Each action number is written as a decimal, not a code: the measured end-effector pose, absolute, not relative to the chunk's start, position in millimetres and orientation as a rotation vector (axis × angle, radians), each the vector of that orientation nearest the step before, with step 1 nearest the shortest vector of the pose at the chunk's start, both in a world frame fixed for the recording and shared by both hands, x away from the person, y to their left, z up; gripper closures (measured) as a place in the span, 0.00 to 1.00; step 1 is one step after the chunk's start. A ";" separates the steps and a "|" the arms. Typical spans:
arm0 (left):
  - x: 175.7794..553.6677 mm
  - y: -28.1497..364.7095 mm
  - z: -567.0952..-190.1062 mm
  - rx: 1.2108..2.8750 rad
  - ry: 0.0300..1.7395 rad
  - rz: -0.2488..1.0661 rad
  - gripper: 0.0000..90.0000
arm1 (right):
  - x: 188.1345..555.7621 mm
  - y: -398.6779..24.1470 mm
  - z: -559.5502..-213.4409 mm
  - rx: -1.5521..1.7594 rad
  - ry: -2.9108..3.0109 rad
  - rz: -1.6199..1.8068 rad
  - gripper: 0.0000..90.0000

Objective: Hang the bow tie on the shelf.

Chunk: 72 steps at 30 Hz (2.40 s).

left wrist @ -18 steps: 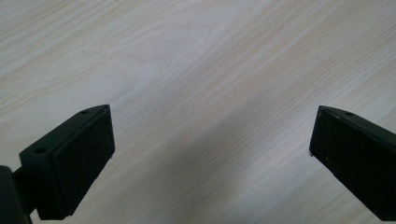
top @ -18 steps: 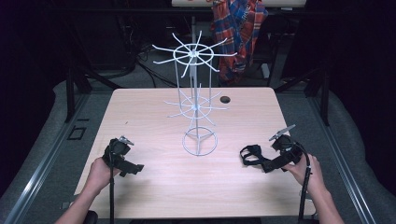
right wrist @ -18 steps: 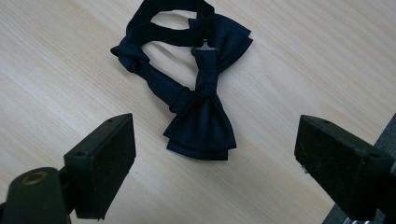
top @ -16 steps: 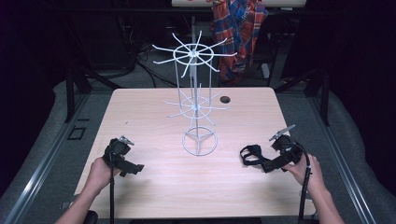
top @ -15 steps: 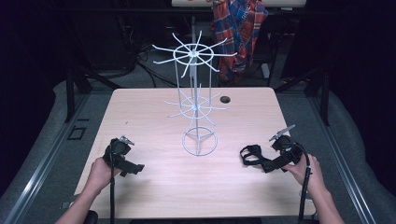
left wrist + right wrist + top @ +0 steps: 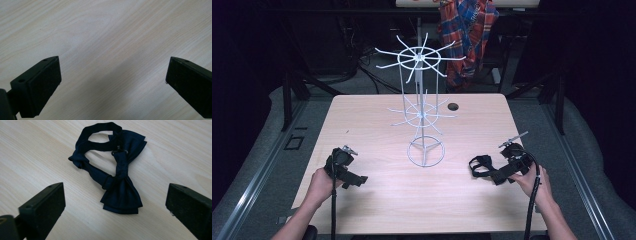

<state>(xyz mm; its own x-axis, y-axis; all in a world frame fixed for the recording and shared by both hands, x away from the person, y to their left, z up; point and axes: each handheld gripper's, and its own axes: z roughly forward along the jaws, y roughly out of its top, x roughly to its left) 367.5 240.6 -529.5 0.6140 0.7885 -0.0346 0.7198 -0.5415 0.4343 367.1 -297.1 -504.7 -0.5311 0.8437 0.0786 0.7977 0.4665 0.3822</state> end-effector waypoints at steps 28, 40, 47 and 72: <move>367.7 241.6 -530.9 2.440 1.200 0.213 0.00 | 382.2 -255.7 -520.3 1.547 2.595 0.575 0.00; 368.0 240.1 -531.8 2.446 1.198 0.213 0.00 | 395.0 -245.1 -535.8 1.560 2.608 0.467 0.00; 368.4 239.1 -532.1 2.452 1.196 0.207 0.00 | 399.3 -243.8 -540.9 1.598 2.596 0.427 0.06; 367.6 239.7 -531.9 2.447 1.195 0.207 0.00 | 399.1 -245.5 -545.0 1.530 2.573 0.342 0.72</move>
<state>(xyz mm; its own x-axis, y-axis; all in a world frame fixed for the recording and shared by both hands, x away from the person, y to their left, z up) 367.6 239.7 -531.9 0.6219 0.7818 -0.0443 0.7213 -0.5500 0.4210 399.1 -245.5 -545.0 -0.4782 0.8783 0.0052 0.8490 0.4607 0.2586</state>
